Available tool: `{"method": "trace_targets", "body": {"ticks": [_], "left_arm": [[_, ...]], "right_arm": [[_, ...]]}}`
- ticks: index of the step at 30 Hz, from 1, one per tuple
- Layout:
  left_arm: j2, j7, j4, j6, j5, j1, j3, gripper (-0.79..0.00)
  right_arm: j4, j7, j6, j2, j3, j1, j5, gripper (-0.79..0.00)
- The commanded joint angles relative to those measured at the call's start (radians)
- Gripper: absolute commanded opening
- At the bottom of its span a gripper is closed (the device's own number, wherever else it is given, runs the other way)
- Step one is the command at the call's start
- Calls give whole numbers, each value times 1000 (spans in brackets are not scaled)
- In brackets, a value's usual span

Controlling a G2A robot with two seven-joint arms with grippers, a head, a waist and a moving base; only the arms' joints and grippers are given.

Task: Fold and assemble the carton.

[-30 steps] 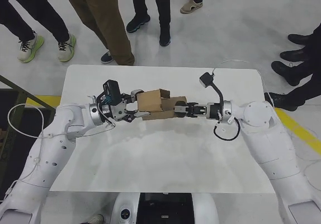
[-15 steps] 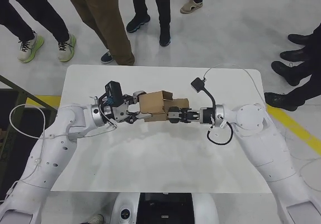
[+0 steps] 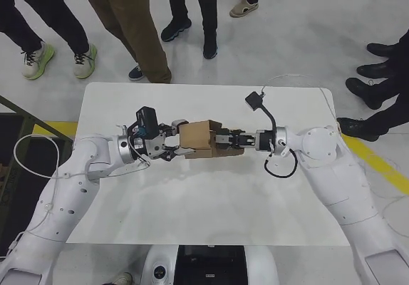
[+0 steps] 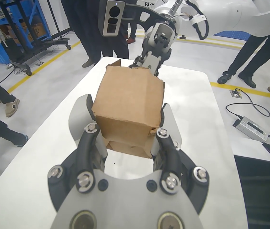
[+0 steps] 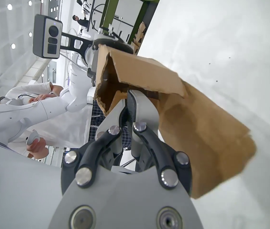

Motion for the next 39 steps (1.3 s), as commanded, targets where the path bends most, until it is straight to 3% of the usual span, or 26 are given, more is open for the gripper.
{"method": "trace_targets", "body": {"ticks": [1, 11, 24, 32, 39], "left_arm": [[0, -1, 1, -1, -1, -1, 0, -434], [-1, 3, -1, -6, 1, 0, 1, -437], [-3, 0, 0, -10, -1, -3, 1, -440], [-3, -2, 13, -15, -5, -14, -1, -440], [-3, -2, 14, -23, -6, -15, -5, -443]], "right_arm": [[-1, -13, 0, 5, 21, -6, -2, -785], [-6, -94, 5, 8, 45, -3, -15, -785], [23, -21, -15, -15, -57, 45, 51, -785], [62, -74, -7, 15, 66, 11, 26, -785], [72, -100, 94, 44, 148, -44, -59, -785]]}}
